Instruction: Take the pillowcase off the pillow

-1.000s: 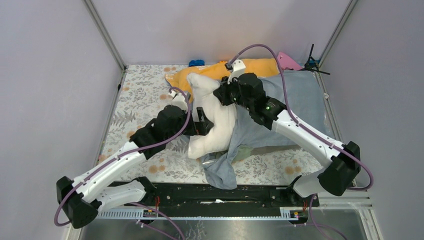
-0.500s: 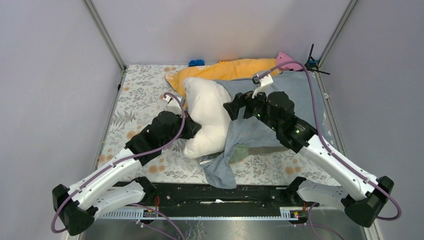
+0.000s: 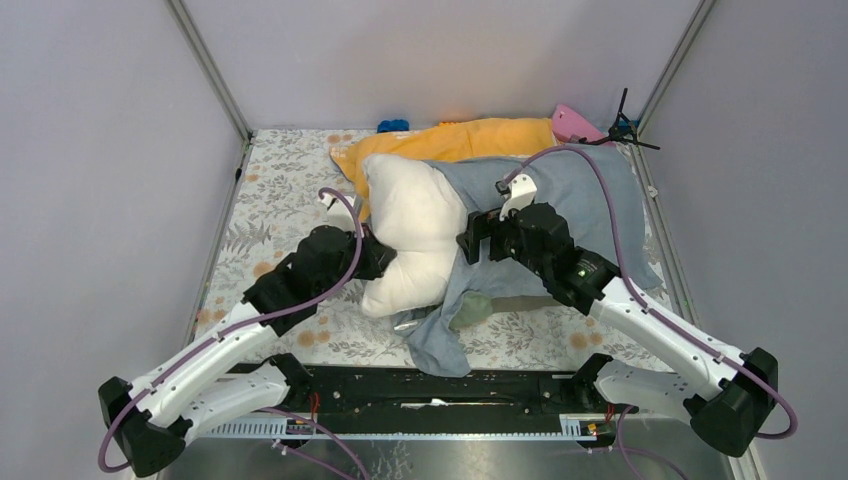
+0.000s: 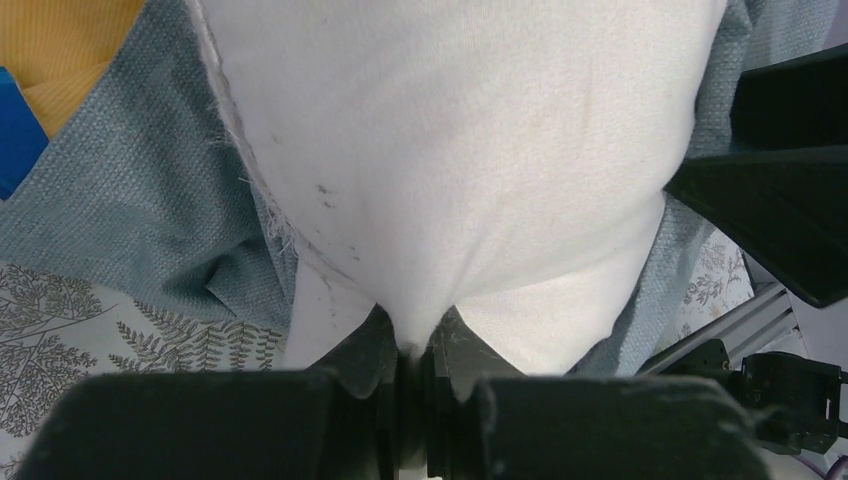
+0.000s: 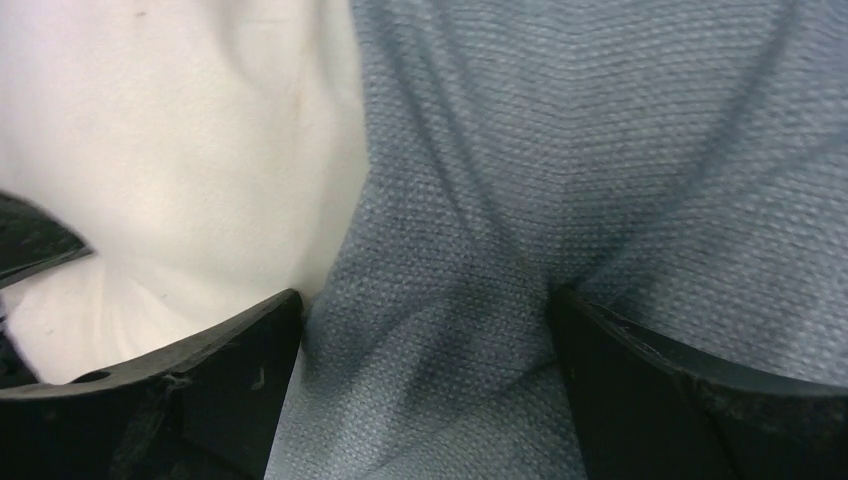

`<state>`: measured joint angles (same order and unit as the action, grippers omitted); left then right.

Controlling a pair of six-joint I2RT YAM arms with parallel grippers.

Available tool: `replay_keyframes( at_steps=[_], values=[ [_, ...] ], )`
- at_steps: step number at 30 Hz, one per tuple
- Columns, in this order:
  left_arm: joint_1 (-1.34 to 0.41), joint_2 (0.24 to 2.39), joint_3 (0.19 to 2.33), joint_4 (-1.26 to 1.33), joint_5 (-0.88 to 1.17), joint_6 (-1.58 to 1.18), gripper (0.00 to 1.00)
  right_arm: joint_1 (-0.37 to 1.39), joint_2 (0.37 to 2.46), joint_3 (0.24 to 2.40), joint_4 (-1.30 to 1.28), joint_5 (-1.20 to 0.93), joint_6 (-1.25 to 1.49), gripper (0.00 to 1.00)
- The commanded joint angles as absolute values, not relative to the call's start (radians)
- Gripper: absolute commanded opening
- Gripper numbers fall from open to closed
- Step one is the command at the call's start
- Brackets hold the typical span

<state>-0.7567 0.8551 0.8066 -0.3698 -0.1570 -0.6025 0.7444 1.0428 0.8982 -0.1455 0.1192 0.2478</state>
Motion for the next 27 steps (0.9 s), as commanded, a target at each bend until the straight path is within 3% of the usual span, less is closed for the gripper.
replay_keyframes(
  at_steps=[1, 14, 18, 27],
  values=[
    [-0.750, 0.768, 0.835, -0.304, -0.295, -0.614, 0.00, 0.739, 1.068, 0.909, -0.240, 0.370, 0.311, 0.99],
    [-0.733, 0.607, 0.935, -0.691, -0.935, -0.741, 0.00, 0.728, 1.038, 0.870, -0.271, 0.632, 0.372, 1.00],
    [-0.733, 0.600, 0.922, -0.673, -0.904, -0.722, 0.00, 0.727, 1.017, 0.869, -0.250, 0.607, 0.356, 1.00],
    [-0.732, 0.695, 0.892, -0.561, -0.626, -0.602, 0.00, 0.727, 0.971, 0.931, -0.244, 0.433, 0.275, 0.99]
  ],
)
